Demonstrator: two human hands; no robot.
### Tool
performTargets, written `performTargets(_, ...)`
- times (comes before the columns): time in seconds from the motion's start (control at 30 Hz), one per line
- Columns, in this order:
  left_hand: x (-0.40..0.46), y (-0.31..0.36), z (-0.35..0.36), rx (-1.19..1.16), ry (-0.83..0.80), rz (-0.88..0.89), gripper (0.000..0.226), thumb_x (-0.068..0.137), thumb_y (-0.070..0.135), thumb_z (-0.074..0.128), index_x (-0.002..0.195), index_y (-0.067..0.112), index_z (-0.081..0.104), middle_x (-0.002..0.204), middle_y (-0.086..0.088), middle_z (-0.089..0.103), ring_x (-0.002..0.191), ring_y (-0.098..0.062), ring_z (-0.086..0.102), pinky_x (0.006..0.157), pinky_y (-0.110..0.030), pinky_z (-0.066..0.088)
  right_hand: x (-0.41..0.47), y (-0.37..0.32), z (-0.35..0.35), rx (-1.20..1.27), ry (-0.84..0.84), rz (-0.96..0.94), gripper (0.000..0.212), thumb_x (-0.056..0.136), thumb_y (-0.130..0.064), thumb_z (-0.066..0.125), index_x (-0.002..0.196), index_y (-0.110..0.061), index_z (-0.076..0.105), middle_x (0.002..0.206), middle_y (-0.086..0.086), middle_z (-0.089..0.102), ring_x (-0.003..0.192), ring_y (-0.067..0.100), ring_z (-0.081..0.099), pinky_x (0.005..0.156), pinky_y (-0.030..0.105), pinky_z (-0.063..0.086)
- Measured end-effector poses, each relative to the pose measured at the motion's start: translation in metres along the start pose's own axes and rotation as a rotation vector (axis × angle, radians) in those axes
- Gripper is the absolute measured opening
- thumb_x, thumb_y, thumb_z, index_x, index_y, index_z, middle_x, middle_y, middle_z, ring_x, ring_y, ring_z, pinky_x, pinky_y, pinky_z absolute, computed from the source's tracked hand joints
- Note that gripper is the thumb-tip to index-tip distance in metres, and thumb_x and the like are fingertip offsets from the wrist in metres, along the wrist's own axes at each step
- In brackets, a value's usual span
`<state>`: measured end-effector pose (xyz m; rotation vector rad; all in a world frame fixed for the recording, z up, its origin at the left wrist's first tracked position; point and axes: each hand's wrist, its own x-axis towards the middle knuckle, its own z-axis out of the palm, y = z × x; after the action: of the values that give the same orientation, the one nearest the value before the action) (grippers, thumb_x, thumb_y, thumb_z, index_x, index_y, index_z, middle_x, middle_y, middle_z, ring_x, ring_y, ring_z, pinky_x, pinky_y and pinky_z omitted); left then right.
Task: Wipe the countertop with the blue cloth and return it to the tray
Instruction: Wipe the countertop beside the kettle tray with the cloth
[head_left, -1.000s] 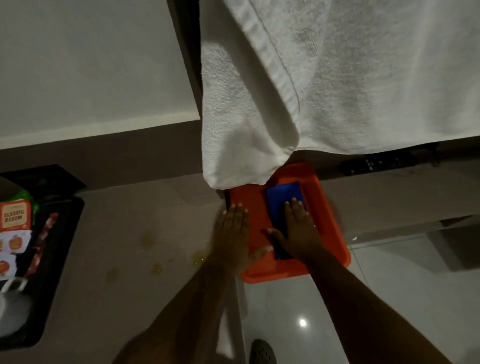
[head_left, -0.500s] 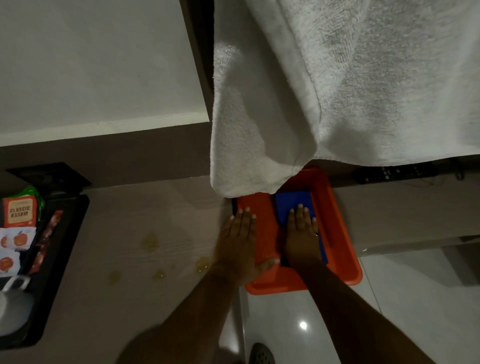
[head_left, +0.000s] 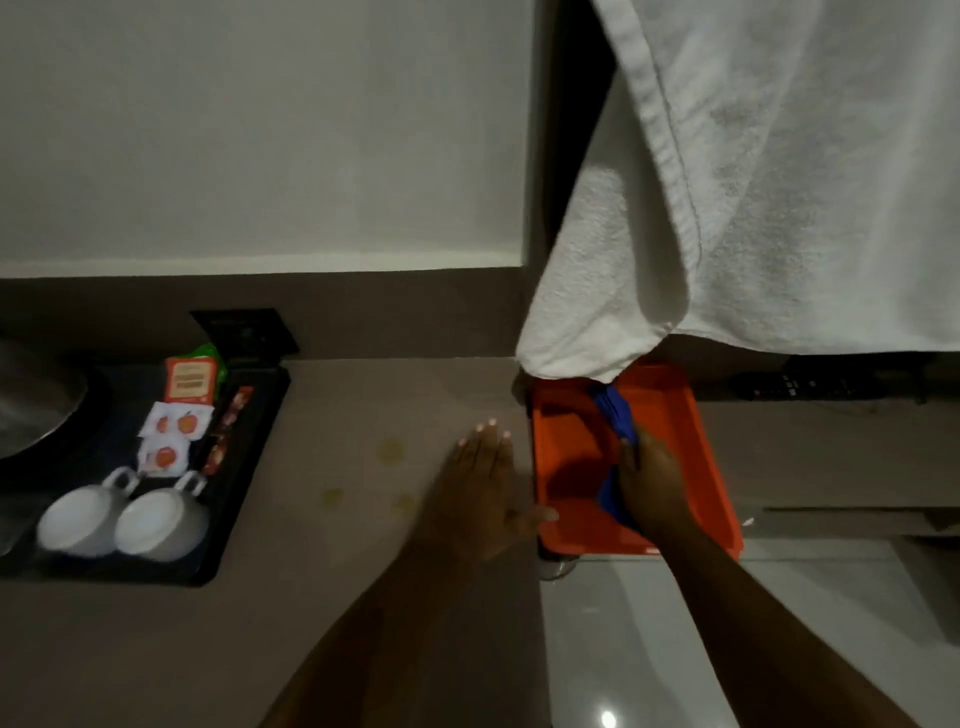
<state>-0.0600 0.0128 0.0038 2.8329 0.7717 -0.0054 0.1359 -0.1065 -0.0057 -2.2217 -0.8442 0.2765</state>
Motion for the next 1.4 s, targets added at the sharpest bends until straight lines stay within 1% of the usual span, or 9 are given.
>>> performTargets(0.13,-0.081,-0.056,-0.021,0.047,-0.028,-0.163,0.112,0.078,0.085,0.025,0.154,0.003,0.012,0.163,-0.021,0.007,0.152,-0.035,0.008,0.124,-0.046,0.006,-0.060,-0.050,0.019,0.060,-0.069,0.015,0.030,0.098,-0.017,0.040,0.122,-0.004,0.053,0.097,0.020,0.064,0.083,0.031,0.061,0.069,0.041,0.049)
performTargets(0.2,-0.131,-0.083,-0.026,0.035,-0.033,-0.258,0.110,0.080,0.083,0.026,0.153,0.001,0.012,0.162,-0.023,0.006,0.152,-0.036,0.007,0.124,-0.045,0.005,-0.093,-0.074,0.035,0.062,-0.099,-0.014,0.034,0.099,-0.018,0.040,0.127,-0.002,0.050,0.108,0.024,0.062,0.096,0.035,0.061,0.081,0.047,0.051)
performTargets(0.3,-0.204,-0.118,-0.014,-0.015,0.109,-0.370,0.103,0.084,0.078,0.027,0.138,-0.008,0.046,0.147,-0.031,0.041,0.136,-0.046,0.042,0.111,-0.055,0.035,-0.143,-0.104,0.061,0.027,-0.143,-0.043,0.042,0.099,-0.021,0.039,0.138,-0.004,0.043,0.135,0.023,0.052,0.123,0.039,0.050,0.103,0.055,0.041)
performTargets(0.43,-0.269,-0.146,0.016,0.013,0.145,-0.511,0.098,0.085,0.075,0.038,0.124,-0.012,0.059,0.132,-0.034,0.056,0.121,-0.048,0.057,0.098,-0.056,0.049,-0.208,-0.127,0.100,-0.094,-0.335,-0.182,0.050,0.100,-0.028,0.038,0.147,-0.014,0.029,0.155,0.013,0.031,0.142,0.027,0.030,0.118,0.041,0.022)
performTargets(0.57,-0.282,-0.170,0.022,-0.112,0.102,-0.714,0.112,0.073,0.081,0.046,0.142,-0.008,0.040,0.149,-0.033,0.038,0.138,-0.046,0.039,0.112,-0.055,0.034,-0.233,-0.123,0.131,-0.398,-0.499,-0.366,0.064,0.096,-0.053,0.028,0.149,-0.018,0.020,0.160,0.003,0.002,0.149,0.020,-0.003,0.118,0.035,-0.006)
performTargets(0.8,-0.259,-0.199,0.020,-0.106,0.125,-0.940,0.129,0.067,0.094,0.026,0.151,-0.003,0.013,0.160,-0.029,0.015,0.148,-0.042,0.014,0.120,-0.052,0.016,-0.211,-0.121,0.145,-0.592,-0.448,-0.424,0.068,0.095,-0.055,0.007,0.151,-0.017,0.013,0.162,0.006,0.004,0.148,0.021,-0.003,0.119,0.042,-0.001)
performTargets(1.0,-0.253,-0.196,0.028,-0.082,0.209,-0.942,0.119,0.072,0.087,0.036,0.149,-0.002,0.019,0.158,-0.030,0.018,0.148,-0.044,0.013,0.119,-0.057,0.013,-0.235,-0.093,0.127,-0.638,-0.356,-0.358,0.065,0.095,-0.047,0.018,0.151,-0.015,0.016,0.161,0.005,0.009,0.149,0.023,0.007,0.118,0.042,0.003)
performTargets(1.3,-0.251,-0.199,0.031,-0.081,0.223,-0.976,0.119,0.071,0.086,0.037,0.150,-0.002,0.021,0.157,-0.032,0.021,0.147,-0.046,0.015,0.117,-0.060,0.014,-0.155,-0.135,0.148,-0.600,-0.098,0.214,0.063,0.098,-0.033,0.028,0.148,0.003,0.014,0.158,0.025,0.009,0.147,0.039,0.003,0.118,0.056,0.004)
performTargets(1.4,-0.250,-0.198,0.033,-0.068,0.235,-0.980,0.118,0.070,0.086,0.034,0.148,-0.002,0.027,0.155,-0.032,0.025,0.146,-0.047,0.018,0.116,-0.060,0.015,-0.165,-0.154,0.174,-0.568,-0.204,-0.046,0.063,0.099,-0.040,0.023,0.150,-0.005,0.007,0.160,0.017,0.004,0.148,0.032,-0.002,0.118,0.048,-0.003)
